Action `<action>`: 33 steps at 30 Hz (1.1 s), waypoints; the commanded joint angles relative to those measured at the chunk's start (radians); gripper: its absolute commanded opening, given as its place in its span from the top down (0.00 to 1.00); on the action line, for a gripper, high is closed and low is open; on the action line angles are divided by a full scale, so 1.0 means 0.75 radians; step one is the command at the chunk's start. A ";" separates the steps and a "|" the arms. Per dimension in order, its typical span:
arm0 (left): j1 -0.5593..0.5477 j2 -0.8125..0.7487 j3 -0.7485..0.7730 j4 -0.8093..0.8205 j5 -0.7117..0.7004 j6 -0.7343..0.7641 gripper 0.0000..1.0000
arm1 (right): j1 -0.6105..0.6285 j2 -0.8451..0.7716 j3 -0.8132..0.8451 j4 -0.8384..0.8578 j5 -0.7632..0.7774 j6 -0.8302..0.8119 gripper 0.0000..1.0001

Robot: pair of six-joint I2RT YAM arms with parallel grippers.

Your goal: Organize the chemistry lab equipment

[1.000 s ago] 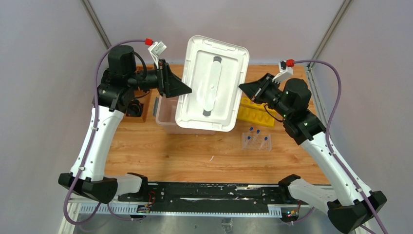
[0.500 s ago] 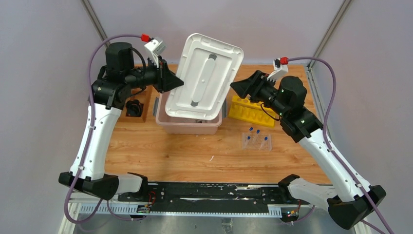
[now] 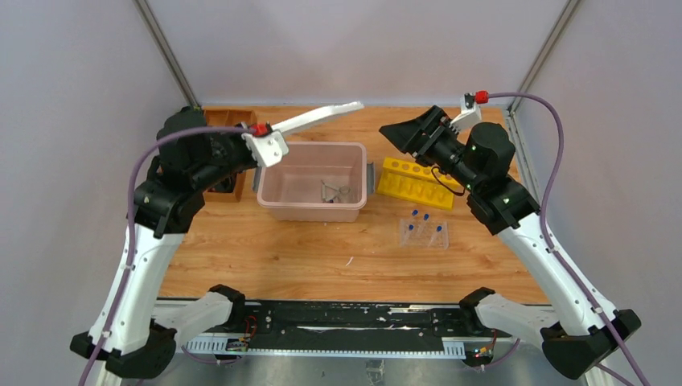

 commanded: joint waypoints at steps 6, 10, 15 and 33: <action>-0.055 -0.365 -0.519 0.619 -0.215 0.805 1.00 | 0.083 0.120 -0.087 0.450 -0.252 0.591 0.18; -0.070 -0.463 -0.686 0.823 -0.181 0.964 1.00 | 0.154 0.180 -0.035 0.433 -0.220 0.599 0.18; -0.079 -0.526 -0.771 0.882 -0.122 1.083 1.00 | 0.176 0.234 -0.011 0.483 -0.211 0.628 0.18; -0.081 -0.598 -0.958 1.009 -0.007 1.328 1.00 | 0.255 0.429 0.071 0.688 -0.181 0.727 0.53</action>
